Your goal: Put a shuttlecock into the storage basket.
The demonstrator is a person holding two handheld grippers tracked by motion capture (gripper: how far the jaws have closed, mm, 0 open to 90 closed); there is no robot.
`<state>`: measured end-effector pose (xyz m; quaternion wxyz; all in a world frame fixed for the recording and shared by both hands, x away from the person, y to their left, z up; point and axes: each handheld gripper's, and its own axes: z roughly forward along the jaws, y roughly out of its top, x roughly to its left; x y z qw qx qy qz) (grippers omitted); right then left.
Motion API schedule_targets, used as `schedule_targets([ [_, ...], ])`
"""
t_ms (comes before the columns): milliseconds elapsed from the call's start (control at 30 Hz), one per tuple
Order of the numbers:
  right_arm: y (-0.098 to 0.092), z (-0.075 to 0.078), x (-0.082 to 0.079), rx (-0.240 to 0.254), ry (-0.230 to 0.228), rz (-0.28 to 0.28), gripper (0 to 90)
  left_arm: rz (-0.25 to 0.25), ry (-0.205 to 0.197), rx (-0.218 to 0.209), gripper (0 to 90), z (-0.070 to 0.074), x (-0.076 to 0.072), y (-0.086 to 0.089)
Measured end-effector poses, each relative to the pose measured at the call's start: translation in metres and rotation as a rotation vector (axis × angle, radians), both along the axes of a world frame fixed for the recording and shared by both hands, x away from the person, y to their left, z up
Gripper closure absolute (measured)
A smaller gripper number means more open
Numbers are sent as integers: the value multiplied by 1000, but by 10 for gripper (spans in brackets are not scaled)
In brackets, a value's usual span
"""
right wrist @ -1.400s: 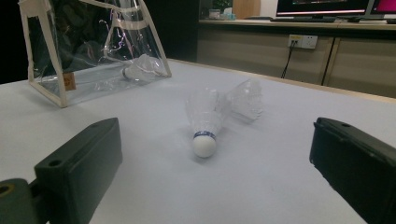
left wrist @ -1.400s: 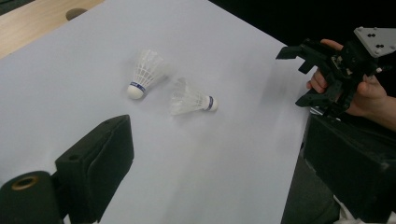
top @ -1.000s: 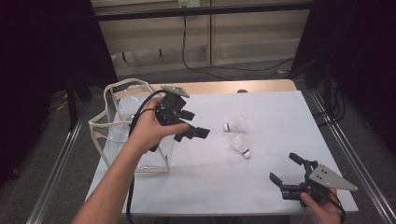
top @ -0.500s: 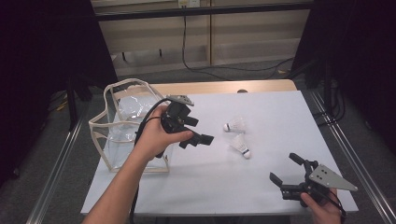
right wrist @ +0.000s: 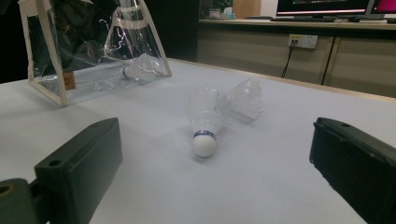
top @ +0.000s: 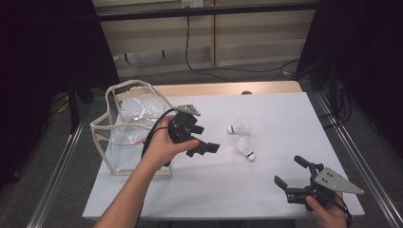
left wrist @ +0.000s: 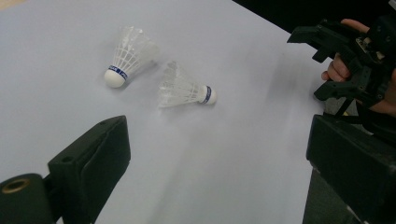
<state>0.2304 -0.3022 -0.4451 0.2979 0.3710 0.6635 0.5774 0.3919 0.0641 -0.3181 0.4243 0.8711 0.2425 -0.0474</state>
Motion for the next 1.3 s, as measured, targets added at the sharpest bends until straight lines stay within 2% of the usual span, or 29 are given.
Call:
schedule_targets([
  [200,0,0,0,-2,0,1,22,7,2,-1,64,-8,0,0],
  [300,0,0,0,-3,3,2,22,6,-9,3,64,-13,-1,0],
  [433,0,0,0,-4,3,3,22,3,-13,-12,69,-19,-2,-1],
  [533,0,0,0,-3,3,2,22,5,-29,-2,69,-23,-3,-2],
  [833,0,0,0,-4,2,3,23,16,-13,3,70,-37,-3,-5],
  [1000,0,0,0,-4,3,4,23,15,-40,13,69,-41,-3,-8],
  [1100,0,0,0,-3,3,4,23,18,-46,-4,64,-43,-3,-8],
  [1300,1,0,0,-3,4,3,23,3,-54,6,50,-48,-3,-12],
])
